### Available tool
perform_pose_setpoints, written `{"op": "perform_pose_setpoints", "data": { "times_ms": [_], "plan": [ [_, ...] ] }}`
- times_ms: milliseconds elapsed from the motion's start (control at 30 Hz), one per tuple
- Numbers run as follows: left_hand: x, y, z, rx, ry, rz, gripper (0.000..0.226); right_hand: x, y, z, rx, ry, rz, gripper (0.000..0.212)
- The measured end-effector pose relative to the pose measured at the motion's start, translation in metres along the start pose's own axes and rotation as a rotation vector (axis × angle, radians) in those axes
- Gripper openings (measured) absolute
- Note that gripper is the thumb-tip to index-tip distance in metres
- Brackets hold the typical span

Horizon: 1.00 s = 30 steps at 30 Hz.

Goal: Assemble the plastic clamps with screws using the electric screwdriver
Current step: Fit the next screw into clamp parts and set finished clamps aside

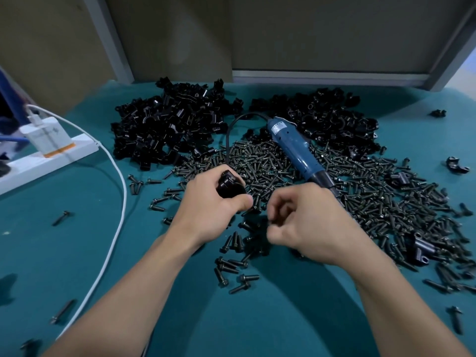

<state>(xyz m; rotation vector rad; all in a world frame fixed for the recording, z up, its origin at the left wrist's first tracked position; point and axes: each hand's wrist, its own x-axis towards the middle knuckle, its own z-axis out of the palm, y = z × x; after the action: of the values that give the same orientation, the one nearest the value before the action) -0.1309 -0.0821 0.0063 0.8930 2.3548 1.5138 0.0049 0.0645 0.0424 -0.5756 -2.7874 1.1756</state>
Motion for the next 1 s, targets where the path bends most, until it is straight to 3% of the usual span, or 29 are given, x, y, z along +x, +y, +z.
{"op": "perform_pose_setpoints", "data": {
  "times_ms": [100,167,267,633,933,1000],
  "plan": [
    [-0.001,0.002,0.000,0.039,-0.040,0.064,0.024,0.003,0.001,0.000,0.514,0.107,-0.011,0.028],
    [-0.001,0.003,0.000,0.022,-0.050,0.087,0.025,0.006,0.001,0.003,0.780,0.228,-0.022,0.025],
    [0.000,0.004,0.000,-0.051,-0.079,0.112,0.025,0.011,0.000,0.010,0.946,0.357,-0.020,0.016],
    [0.000,0.006,0.000,-0.216,-0.149,0.123,0.031,0.020,0.005,0.017,0.740,0.291,-0.090,0.024],
    [0.000,0.010,-0.002,-0.264,-0.208,0.148,0.030,0.021,0.009,0.020,0.524,0.302,-0.052,0.016],
    [-0.001,0.011,-0.002,-0.282,-0.216,0.139,0.028,0.020,0.008,0.020,0.449,0.324,-0.054,0.027]
  ]
}}
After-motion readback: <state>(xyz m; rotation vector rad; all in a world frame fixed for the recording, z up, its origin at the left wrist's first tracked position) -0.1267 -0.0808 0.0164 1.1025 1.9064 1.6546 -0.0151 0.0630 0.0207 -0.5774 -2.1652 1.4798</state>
